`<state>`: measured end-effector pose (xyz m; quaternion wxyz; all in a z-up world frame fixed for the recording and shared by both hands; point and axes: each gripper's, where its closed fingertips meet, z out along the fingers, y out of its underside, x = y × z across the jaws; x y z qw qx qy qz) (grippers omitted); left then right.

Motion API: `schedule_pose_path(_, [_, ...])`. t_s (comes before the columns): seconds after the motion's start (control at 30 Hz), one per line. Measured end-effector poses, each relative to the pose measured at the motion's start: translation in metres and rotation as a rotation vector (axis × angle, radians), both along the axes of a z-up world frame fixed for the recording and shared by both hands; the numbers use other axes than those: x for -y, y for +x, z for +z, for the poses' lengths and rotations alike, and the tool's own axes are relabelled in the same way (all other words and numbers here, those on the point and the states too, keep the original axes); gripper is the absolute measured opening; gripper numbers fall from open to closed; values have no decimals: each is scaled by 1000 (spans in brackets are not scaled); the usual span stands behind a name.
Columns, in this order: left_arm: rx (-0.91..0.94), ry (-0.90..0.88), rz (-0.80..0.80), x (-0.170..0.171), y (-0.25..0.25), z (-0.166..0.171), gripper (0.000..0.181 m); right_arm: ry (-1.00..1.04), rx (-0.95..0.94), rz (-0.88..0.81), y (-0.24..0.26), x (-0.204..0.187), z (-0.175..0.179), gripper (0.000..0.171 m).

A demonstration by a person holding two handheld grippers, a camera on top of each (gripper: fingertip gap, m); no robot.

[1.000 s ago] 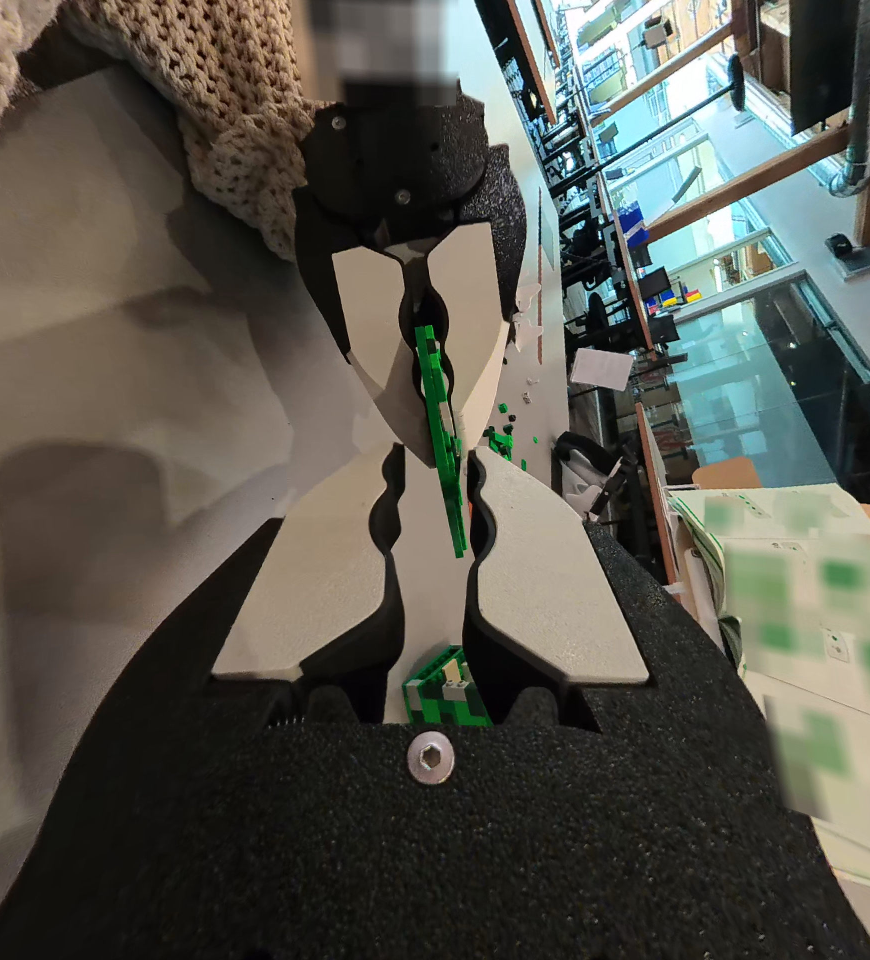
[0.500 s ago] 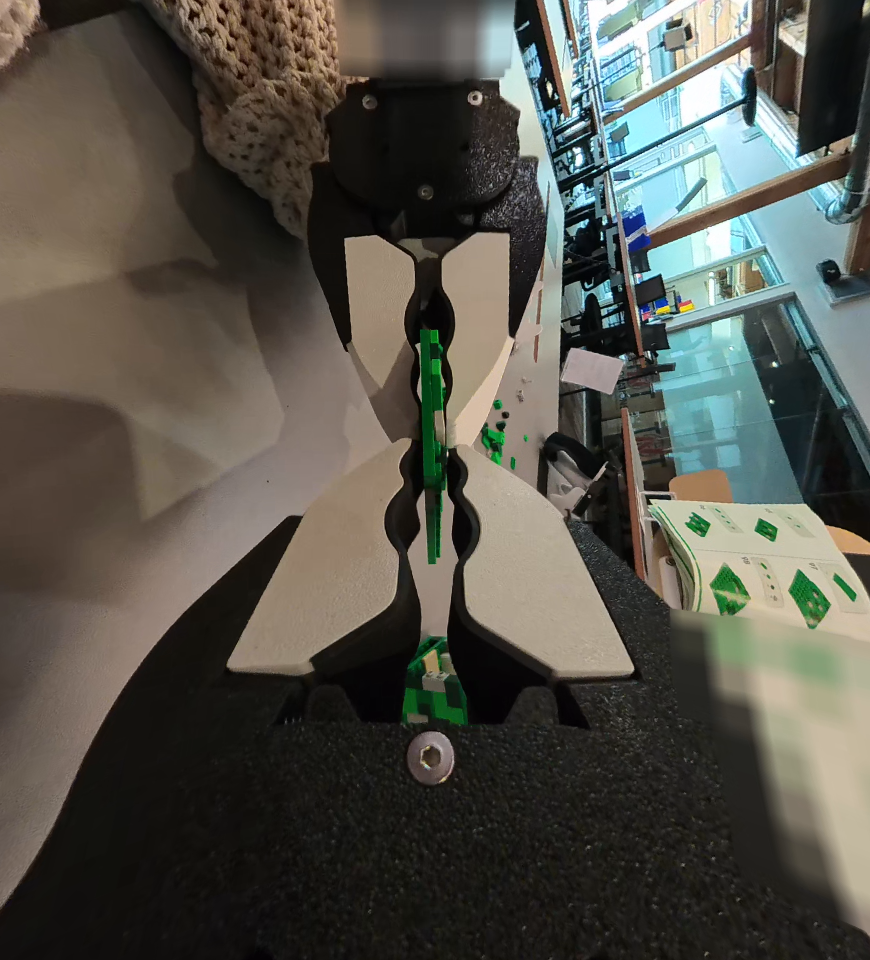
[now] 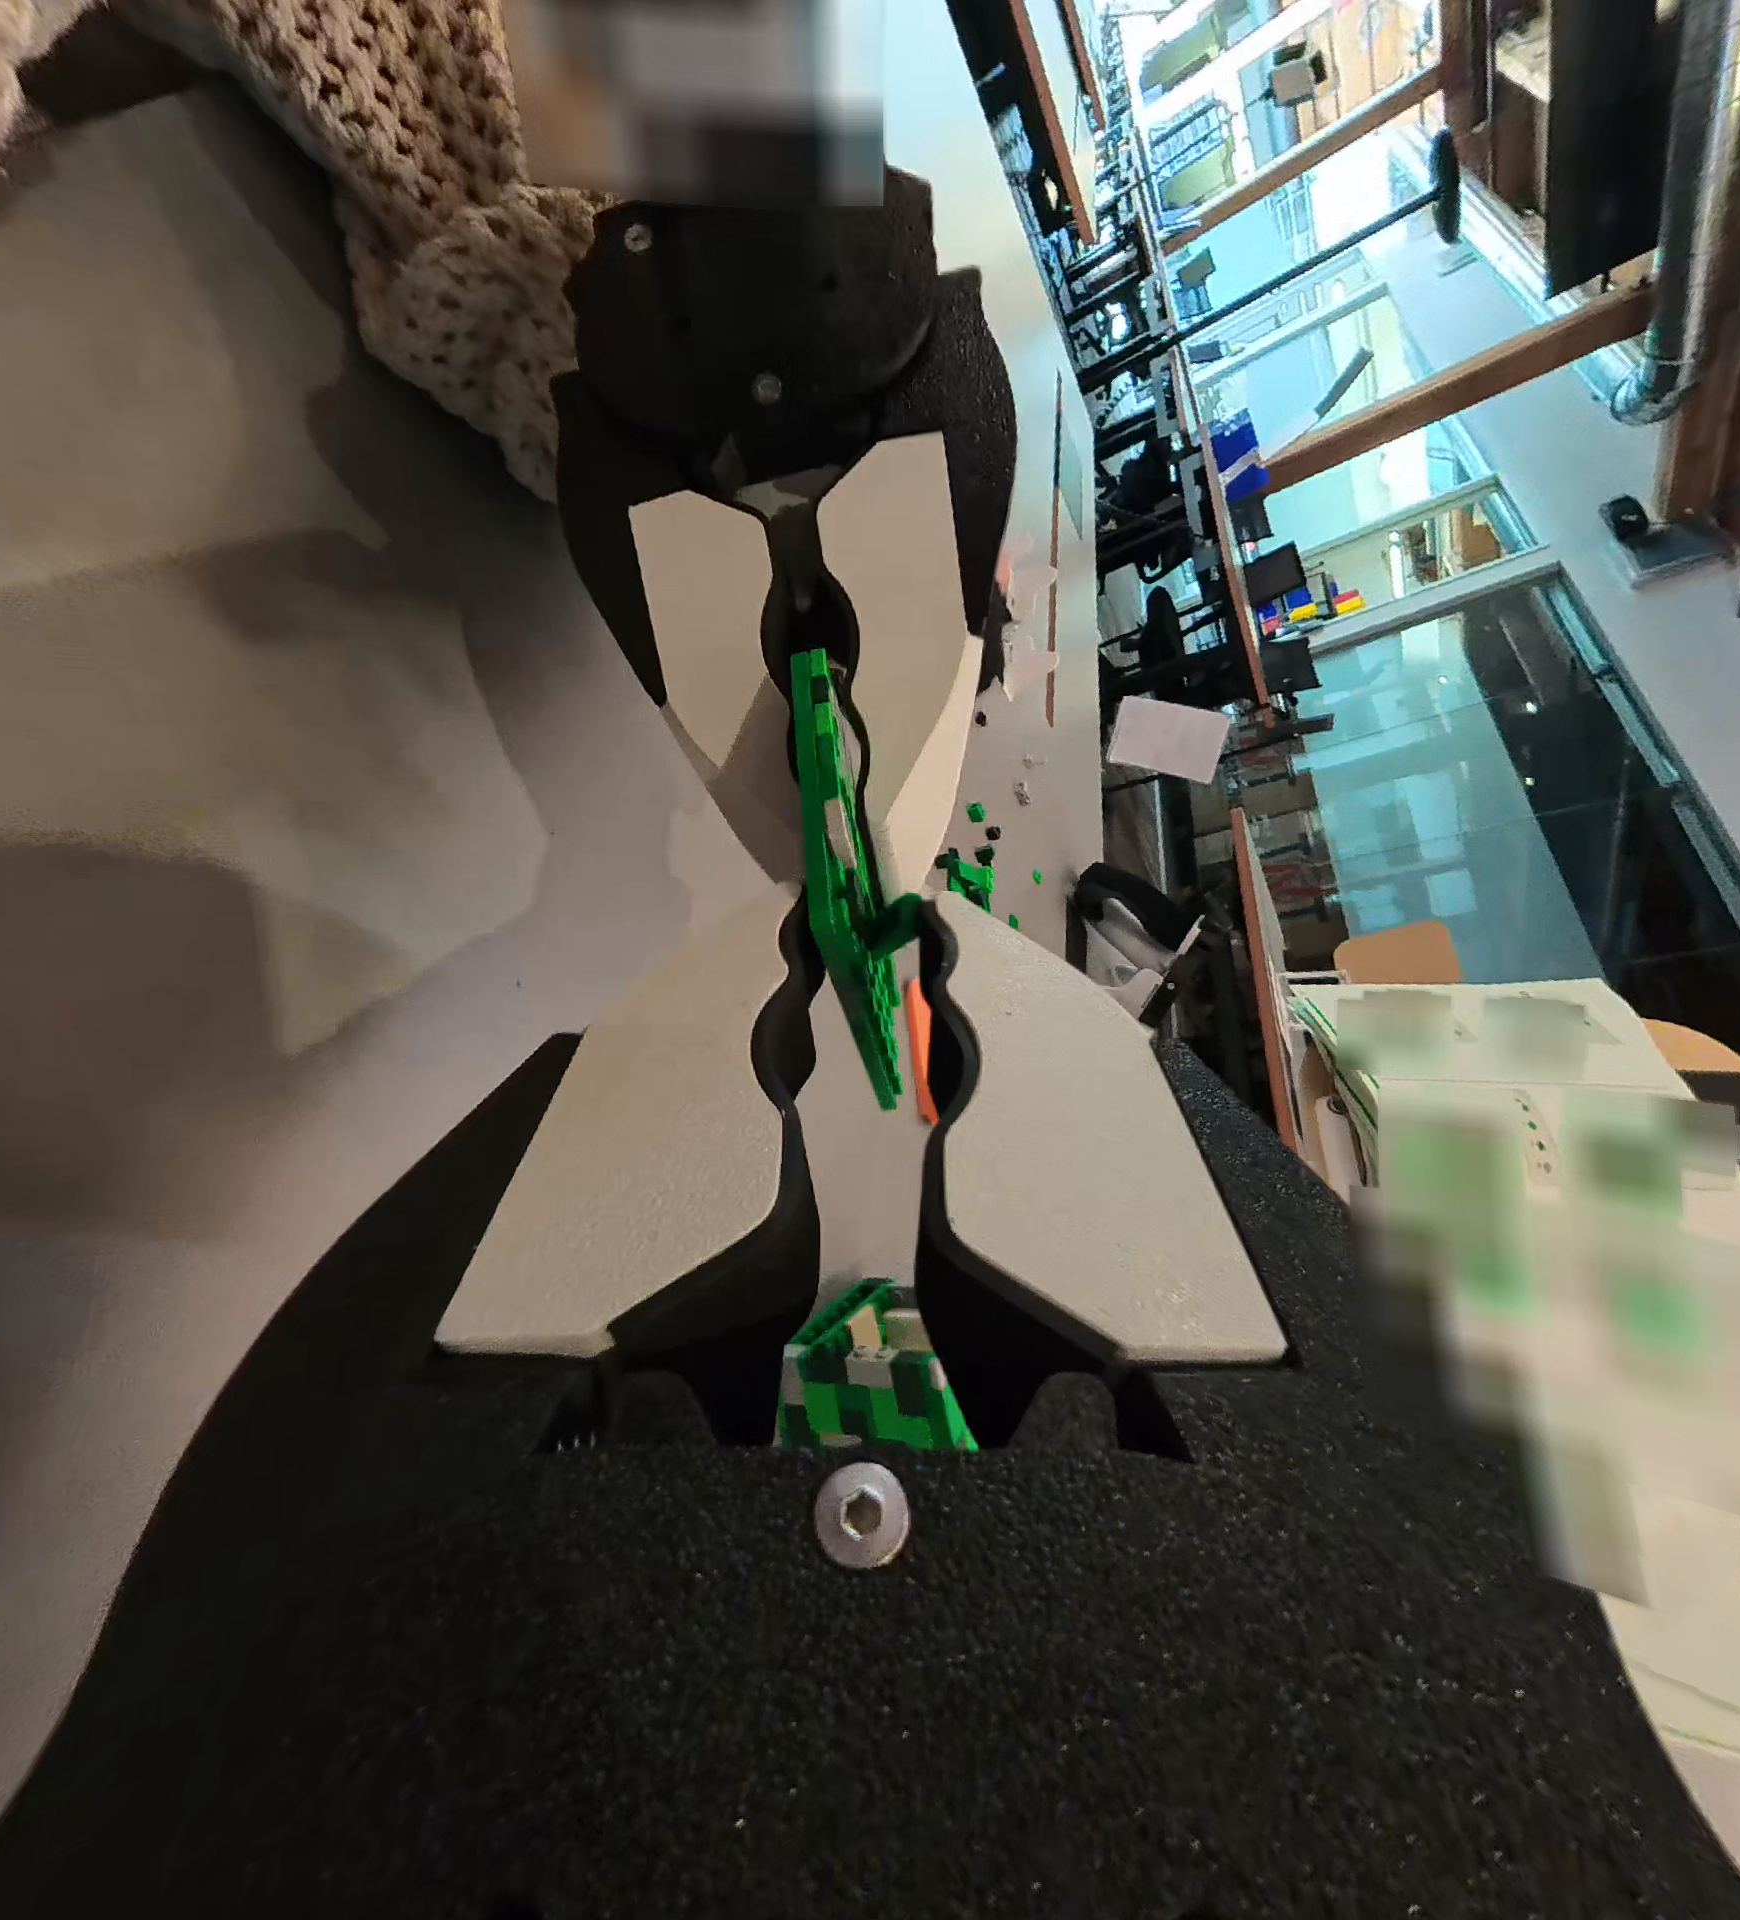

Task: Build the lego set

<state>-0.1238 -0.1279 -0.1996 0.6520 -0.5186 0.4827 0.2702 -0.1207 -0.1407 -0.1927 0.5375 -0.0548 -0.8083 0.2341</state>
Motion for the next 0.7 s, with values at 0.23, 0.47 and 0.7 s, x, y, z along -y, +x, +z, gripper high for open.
schedule_pose_path(0.23, [-31, 20, 8, 1, 0, 1, 6, 32, 8, 19, 3, 1, -2, 15])
schedule_pose_path(0.47, [-57, 32, 16, 0, 1, 0, 6, 66, 2, 28, 3, 7, -6, 17])
schedule_pose_path(0.7, [-79, 57, 18, 1, 1, 2, 6, 38, 8, 26, 3, 2, -3, 28])
